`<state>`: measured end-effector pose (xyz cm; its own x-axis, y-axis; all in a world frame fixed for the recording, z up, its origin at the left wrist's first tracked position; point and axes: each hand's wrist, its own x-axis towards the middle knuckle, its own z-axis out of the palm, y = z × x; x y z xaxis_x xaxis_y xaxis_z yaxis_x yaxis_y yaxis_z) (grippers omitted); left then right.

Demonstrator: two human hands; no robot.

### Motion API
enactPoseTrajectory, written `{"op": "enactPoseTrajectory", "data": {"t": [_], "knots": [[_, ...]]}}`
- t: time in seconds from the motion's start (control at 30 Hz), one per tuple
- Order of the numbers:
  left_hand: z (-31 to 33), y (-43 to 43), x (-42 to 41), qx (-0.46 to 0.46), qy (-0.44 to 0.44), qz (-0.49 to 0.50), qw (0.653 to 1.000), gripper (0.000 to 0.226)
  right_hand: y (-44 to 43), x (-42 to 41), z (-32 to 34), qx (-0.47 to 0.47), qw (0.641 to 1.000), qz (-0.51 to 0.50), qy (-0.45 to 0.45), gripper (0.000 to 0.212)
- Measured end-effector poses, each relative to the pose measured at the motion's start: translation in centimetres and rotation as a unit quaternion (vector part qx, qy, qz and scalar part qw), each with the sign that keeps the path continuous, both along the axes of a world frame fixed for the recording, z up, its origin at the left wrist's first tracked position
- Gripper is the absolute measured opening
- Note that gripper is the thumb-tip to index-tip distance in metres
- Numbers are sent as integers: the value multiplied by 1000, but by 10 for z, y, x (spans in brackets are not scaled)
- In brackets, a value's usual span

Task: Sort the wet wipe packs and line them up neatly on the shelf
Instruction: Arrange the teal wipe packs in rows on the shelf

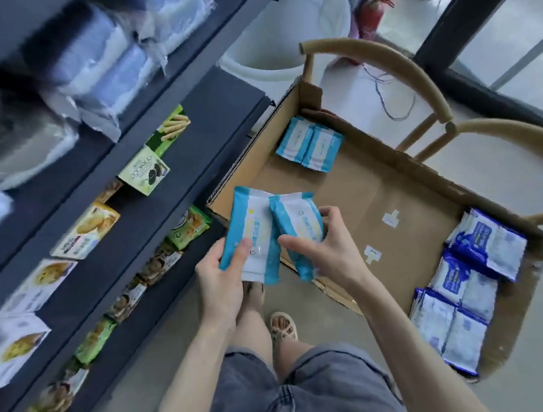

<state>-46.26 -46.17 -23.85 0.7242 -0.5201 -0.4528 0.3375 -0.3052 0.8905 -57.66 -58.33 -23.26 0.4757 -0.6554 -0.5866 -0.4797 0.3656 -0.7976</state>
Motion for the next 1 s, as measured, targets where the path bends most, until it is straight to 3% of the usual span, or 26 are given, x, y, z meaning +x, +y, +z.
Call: {"op": "enactPoseTrajectory", "data": {"t": [0.17, 0.37, 0.6, 0.87, 1.0], "knots": [[51, 51, 13, -30, -73, 46, 996, 9, 28, 28, 49, -44, 989, 92, -110, 32], [126, 122, 61, -26, -225, 185, 956, 15, 58, 91, 121, -75, 946, 212, -235, 45], [199, 224, 119, 2, -357, 288, 889, 16, 129, 183, 180, -139, 912, 253, -293, 36], [253, 340, 203, 105, -435, 243, 861, 5, 230, 279, 224, -214, 864, 321, -323, 23], [273, 379, 254, 160, -448, 209, 854, 21, 270, 322, 235, -239, 855, 321, -330, 20]]}}
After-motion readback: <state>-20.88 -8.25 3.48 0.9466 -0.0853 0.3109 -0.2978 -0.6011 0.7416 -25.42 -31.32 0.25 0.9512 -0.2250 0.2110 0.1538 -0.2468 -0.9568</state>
